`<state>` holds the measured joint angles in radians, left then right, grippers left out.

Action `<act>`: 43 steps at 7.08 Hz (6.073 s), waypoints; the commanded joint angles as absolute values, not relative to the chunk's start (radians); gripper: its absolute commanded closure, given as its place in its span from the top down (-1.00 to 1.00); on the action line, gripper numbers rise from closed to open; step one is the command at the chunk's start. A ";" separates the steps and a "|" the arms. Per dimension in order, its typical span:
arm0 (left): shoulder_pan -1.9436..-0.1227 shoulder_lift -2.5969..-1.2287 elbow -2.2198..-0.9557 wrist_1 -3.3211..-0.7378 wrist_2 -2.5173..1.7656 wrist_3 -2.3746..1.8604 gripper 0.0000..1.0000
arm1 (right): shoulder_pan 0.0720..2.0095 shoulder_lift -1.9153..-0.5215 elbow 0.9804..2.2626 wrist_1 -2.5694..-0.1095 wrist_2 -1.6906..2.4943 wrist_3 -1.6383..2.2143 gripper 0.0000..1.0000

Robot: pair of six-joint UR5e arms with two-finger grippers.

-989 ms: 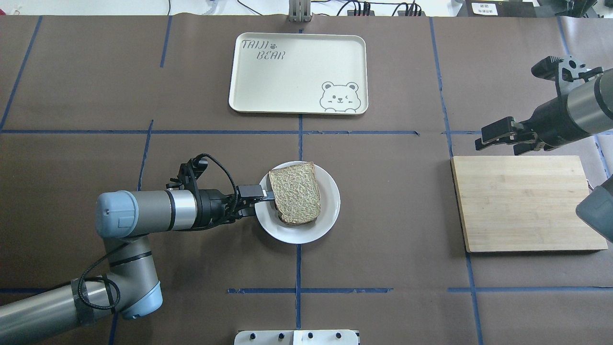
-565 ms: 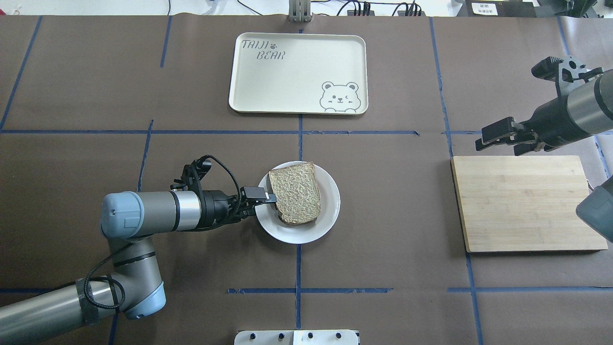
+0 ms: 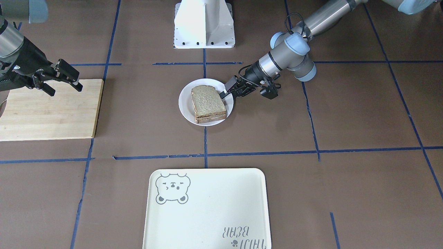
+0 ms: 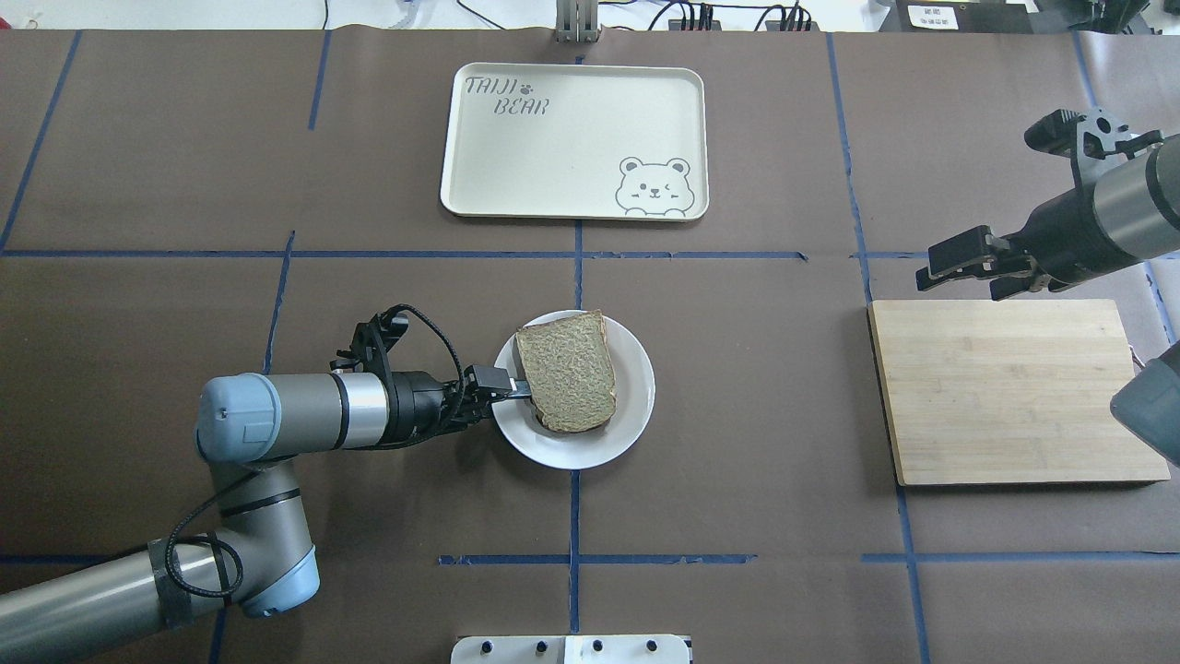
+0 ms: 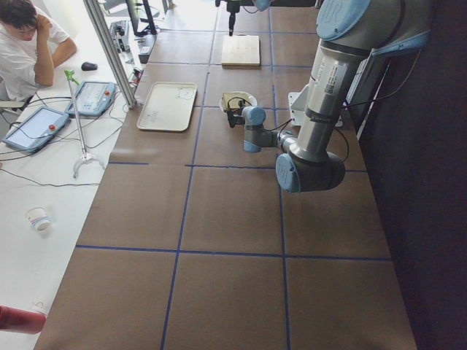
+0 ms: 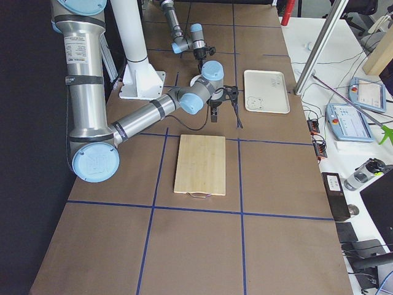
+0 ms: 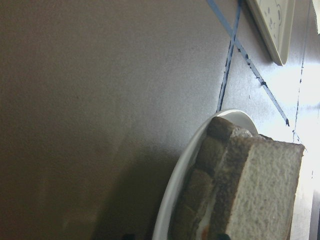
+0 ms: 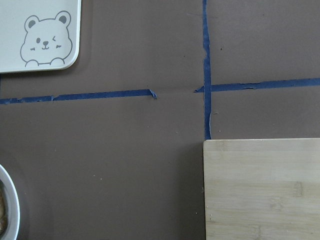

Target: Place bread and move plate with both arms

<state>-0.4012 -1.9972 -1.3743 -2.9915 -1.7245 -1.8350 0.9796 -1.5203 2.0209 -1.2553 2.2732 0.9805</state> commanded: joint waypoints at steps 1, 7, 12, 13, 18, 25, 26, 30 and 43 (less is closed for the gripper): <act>-0.400 -1.997 -1.370 -2.994 -1.724 -1.836 0.20 | 0.980 -1.522 2.025 -1.255 2.275 0.982 0.99; -0.394 -1.997 -1.368 -2.994 -1.724 -1.835 -0.56 | 0.979 -1.534 2.025 -1.255 2.275 0.980 0.99; -0.394 -1.996 -1.381 -3.042 -1.724 -1.838 -0.91 | 0.979 -1.532 2.023 -1.255 2.275 0.980 0.99; -0.396 -1.996 -1.381 -3.086 -1.723 -1.844 -0.91 | 0.979 -1.532 2.025 -1.255 2.275 0.980 0.99; -0.548 -2.074 -1.335 -3.114 -1.692 -1.960 -1.00 | 0.983 -1.557 2.039 -1.252 2.278 0.979 0.99; -0.698 -2.483 -0.692 -3.111 -1.689 -2.049 -1.00 | 0.986 -1.717 2.049 -1.060 2.304 0.980 0.99; -0.698 -2.499 -0.660 -3.112 -1.689 -2.049 -1.00 | 0.986 -1.717 2.049 -1.058 2.303 0.980 0.99; -0.696 -2.516 -0.609 -3.112 -1.689 -2.049 -1.00 | 0.985 -1.717 2.045 -1.058 2.303 0.982 0.99; -0.751 -2.015 -1.433 -2.727 -1.695 -1.578 0.49 | 1.028 -1.730 2.039 -1.063 2.293 0.979 0.99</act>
<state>-0.7207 -2.0947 -1.2623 -2.9345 -1.6951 -1.7482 1.0061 -1.7219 2.0401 -1.0613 2.2964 0.9800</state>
